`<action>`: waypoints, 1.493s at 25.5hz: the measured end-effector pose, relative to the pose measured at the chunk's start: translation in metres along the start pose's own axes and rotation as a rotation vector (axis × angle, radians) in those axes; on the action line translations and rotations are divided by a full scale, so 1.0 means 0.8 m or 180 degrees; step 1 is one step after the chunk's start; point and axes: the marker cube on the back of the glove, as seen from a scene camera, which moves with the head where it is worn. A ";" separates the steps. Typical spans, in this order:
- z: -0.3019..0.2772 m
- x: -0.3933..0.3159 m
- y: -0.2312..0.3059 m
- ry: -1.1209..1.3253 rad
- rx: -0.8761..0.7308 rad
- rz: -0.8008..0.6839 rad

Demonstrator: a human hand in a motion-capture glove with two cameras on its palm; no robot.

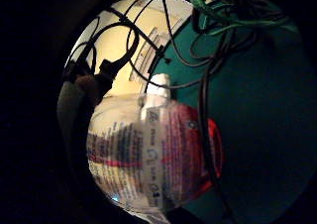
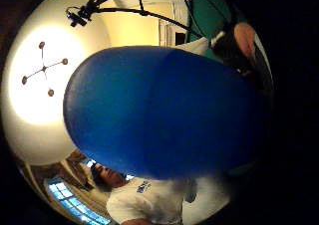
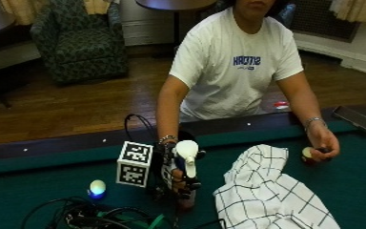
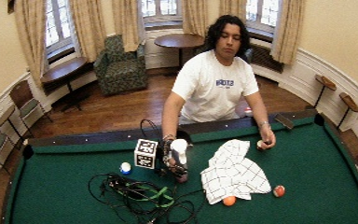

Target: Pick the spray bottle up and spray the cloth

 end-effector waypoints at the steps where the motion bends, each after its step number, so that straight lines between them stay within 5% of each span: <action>1: 0.002 -0.002 -0.001 0.0012 0.0019 -0.0029; 11: 0.003 -0.075 0.009 0.0104 0.0285 -0.0456; 26: 0.003 -0.302 0.012 0.0199 -0.0682 -0.0923; 38: 0.092 -0.366 -0.020 0.0970 -0.1753 -0.0212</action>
